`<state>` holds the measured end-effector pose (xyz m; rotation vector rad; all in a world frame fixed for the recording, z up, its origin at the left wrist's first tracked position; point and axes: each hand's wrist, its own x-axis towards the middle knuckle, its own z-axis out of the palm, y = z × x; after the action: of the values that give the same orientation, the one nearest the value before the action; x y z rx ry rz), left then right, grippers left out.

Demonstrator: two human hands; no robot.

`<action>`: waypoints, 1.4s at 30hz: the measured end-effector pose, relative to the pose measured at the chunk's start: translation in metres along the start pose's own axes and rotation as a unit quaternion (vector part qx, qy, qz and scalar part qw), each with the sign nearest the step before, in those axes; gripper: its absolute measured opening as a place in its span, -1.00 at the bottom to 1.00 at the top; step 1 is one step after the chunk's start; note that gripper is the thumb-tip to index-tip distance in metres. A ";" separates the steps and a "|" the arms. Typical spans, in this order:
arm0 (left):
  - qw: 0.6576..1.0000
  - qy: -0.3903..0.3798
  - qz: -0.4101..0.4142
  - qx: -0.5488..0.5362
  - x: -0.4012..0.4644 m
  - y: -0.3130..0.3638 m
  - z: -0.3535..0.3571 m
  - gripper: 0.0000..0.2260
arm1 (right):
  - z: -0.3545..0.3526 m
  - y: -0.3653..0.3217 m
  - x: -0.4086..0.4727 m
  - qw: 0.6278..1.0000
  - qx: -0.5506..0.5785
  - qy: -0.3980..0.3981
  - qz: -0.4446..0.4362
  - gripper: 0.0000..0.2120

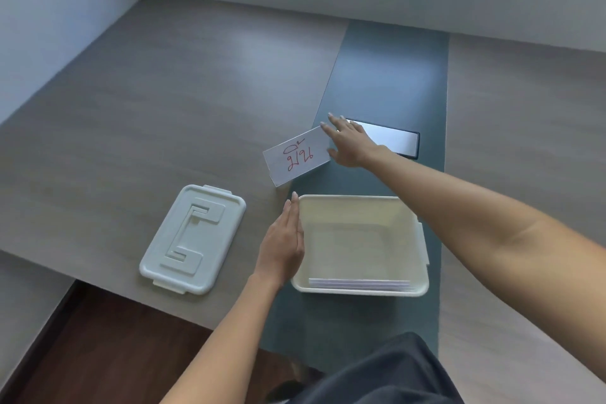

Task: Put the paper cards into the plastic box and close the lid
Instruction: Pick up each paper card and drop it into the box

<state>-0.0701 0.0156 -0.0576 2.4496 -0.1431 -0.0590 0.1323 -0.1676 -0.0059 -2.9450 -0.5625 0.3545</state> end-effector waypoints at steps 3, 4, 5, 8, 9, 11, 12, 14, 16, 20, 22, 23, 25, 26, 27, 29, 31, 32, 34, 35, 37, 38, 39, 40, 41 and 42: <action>1.000 0.001 -0.007 -0.006 -0.002 0.001 0.000 -0.50 | 0.002 -0.002 0.020 0.999 -0.024 -0.006 -0.023 -0.38; 1.000 0.000 -0.009 -0.008 -0.002 0.001 0.000 -0.50 | 0.003 -0.004 0.028 0.999 -0.029 -0.010 -0.032 -0.39; 1.000 -0.002 -0.009 -0.008 -0.002 0.001 -0.001 -0.50 | 0.005 -0.005 0.034 0.999 -0.035 -0.014 -0.039 -0.40; 1.000 -0.012 -0.015 -0.014 -0.002 0.002 -0.002 -0.50 | 0.011 -0.012 0.048 0.995 -0.059 -0.036 -0.068 -0.38; 1.000 -0.015 -0.017 -0.015 -0.002 0.002 -0.002 -0.50 | 0.014 -0.015 0.051 0.994 -0.065 -0.038 -0.073 -0.38; 0.999 -0.022 -0.020 -0.015 -0.001 0.002 -0.003 -0.50 | 0.018 -0.021 0.054 0.994 -0.077 -0.031 -0.070 -0.41; 0.999 -0.024 -0.022 -0.015 -0.001 0.002 -0.003 -0.50 | 0.018 -0.023 0.055 0.994 -0.082 -0.026 -0.068 -0.44; 0.999 -0.026 -0.025 -0.019 -0.001 0.001 -0.003 -0.50 | 0.018 -0.026 0.056 0.993 -0.089 -0.032 -0.074 -0.51; 0.999 -0.029 -0.027 -0.025 -0.001 0.000 -0.003 -0.51 | 0.016 -0.026 0.056 0.991 -0.085 -0.048 -0.087 -0.61; 0.999 -0.029 -0.024 -0.039 -0.001 -0.001 -0.002 -0.52 | 0.011 -0.019 0.047 0.992 -0.068 -0.051 -0.091 -0.69; 0.999 -0.028 -0.023 -0.039 -0.001 -0.001 -0.002 -0.53 | 0.007 -0.015 0.039 0.994 -0.058 -0.046 -0.080 -0.67; 0.999 -0.027 -0.023 -0.040 -0.001 -0.001 -0.002 -0.53 | 0.004 -0.012 0.035 0.995 -0.050 -0.044 -0.072 -0.66; 0.998 -0.026 -0.024 -0.045 0.000 0.000 -0.002 -0.53 | -0.005 -0.007 0.025 0.997 -0.032 -0.041 -0.056 -0.67; 0.998 -0.026 -0.022 -0.046 -0.001 0.000 -0.003 -0.53 | -0.009 -0.005 0.020 0.998 -0.019 -0.040 -0.046 -0.67; 0.998 -0.027 -0.021 -0.046 -0.001 0.000 -0.003 -0.53 | -0.015 -0.002 0.016 0.999 -0.004 -0.039 -0.037 -0.68; 0.998 -0.026 -0.018 -0.046 -0.001 -0.001 -0.003 -0.52 | -0.027 0.006 0.006 0.999 0.024 -0.034 -0.021 -0.72; 0.998 -0.024 -0.018 -0.051 0.000 -0.002 -0.002 -0.52 | -0.039 0.013 -0.009 0.999 0.046 -0.020 0.000 -0.74; 0.998 -0.023 -0.020 -0.057 0.000 -0.003 -0.002 -0.52 | -0.045 0.015 -0.015 0.998 0.056 -0.012 0.007 -0.74; 0.997 -0.021 -0.017 -0.067 0.000 -0.004 -0.002 -0.52 | -0.057 0.017 -0.029 0.997 0.074 -0.003 0.023 -0.73; 0.997 -0.020 -0.014 -0.067 -0.001 -0.003 -0.002 -0.52 | -0.065 0.017 -0.037 0.996 0.082 -0.001 0.026 -0.73; 0.998 -0.021 -0.017 -0.064 -0.001 -0.006 -0.003 -0.51 | -0.079 0.015 -0.052 0.995 0.100 -0.003 0.023 -0.74; 0.998 -0.022 -0.019 -0.063 -0.001 -0.005 -0.002 -0.51 | -0.085 0.015 -0.062 0.994 0.105 -0.005 0.024 -0.73; 0.997 -0.022 -0.020 -0.064 -0.001 -0.004 -0.002 -0.50 | -0.092 0.014 -0.072 0.994 0.107 -0.009 0.026 -0.74; 0.997 -0.023 -0.021 -0.065 -0.002 -0.004 -0.002 -0.50 | -0.099 0.013 -0.082 0.993 0.110 -0.013 0.028 -0.74; 0.997 -0.022 -0.021 -0.065 -0.002 -0.003 -0.001 -0.50 | -0.105 0.011 -0.093 0.993 0.113 -0.016 0.028 -0.74; 0.998 -0.022 -0.017 -0.065 -0.002 -0.003 -0.001 -0.51 | -0.110 0.009 -0.103 0.993 0.115 -0.017 0.028 -0.75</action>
<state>-0.0713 0.0186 -0.0592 2.3223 -0.1134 -0.1340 0.0700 -0.2229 0.1199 -2.7414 -0.4135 0.4439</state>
